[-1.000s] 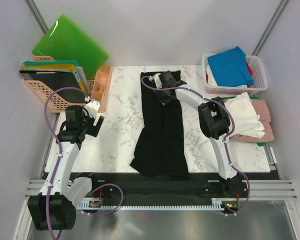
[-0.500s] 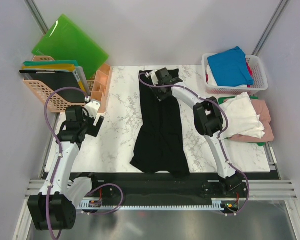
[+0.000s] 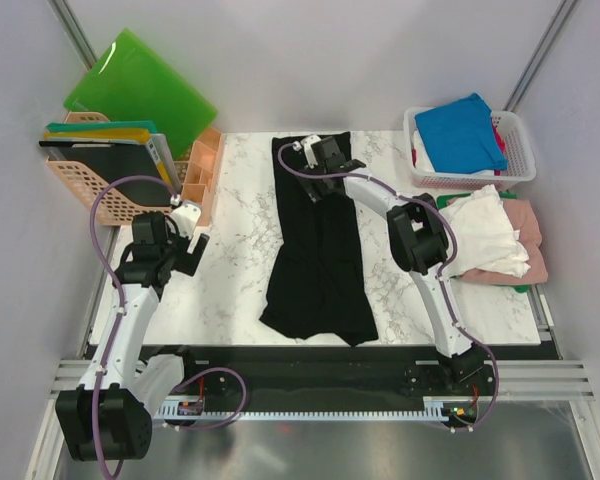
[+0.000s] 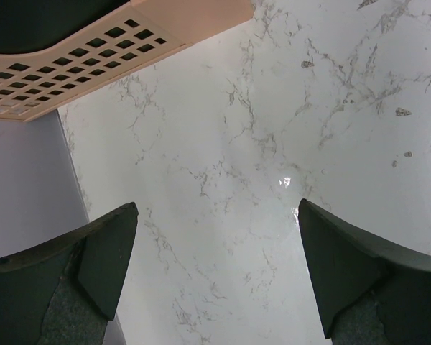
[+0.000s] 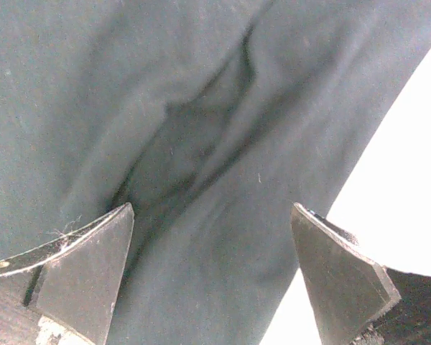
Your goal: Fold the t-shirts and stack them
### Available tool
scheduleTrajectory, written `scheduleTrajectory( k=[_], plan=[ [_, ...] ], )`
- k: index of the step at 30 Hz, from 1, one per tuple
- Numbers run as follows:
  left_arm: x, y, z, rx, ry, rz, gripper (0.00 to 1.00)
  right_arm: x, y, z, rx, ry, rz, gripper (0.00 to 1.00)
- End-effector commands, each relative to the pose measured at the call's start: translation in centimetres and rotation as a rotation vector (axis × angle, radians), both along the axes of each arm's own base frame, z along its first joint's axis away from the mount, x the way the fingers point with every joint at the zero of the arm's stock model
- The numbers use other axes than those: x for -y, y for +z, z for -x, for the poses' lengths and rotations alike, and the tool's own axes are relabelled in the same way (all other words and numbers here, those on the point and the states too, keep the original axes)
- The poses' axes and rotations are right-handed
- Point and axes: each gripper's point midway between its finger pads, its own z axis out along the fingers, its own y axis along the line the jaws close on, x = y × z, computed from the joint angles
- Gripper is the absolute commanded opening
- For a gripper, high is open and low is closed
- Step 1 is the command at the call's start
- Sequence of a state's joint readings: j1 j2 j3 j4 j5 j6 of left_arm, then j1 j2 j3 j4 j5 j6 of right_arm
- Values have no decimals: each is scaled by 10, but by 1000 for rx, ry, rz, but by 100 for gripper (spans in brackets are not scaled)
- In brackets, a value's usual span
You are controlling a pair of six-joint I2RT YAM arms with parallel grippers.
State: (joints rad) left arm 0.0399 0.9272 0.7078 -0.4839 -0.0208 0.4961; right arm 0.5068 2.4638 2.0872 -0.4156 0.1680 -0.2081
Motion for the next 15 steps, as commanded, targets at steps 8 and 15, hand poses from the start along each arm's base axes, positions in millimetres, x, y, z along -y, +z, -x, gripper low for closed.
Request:
scheduleTrajectory(
  k=[8,15],
  plan=[
    [10,15,-10,53,-46,45,100,44,192,33,379,-121,-122,98],
    [19,19,-6,28,-107,61,100,92,231,96,402,-157,-78,98]
  ],
)
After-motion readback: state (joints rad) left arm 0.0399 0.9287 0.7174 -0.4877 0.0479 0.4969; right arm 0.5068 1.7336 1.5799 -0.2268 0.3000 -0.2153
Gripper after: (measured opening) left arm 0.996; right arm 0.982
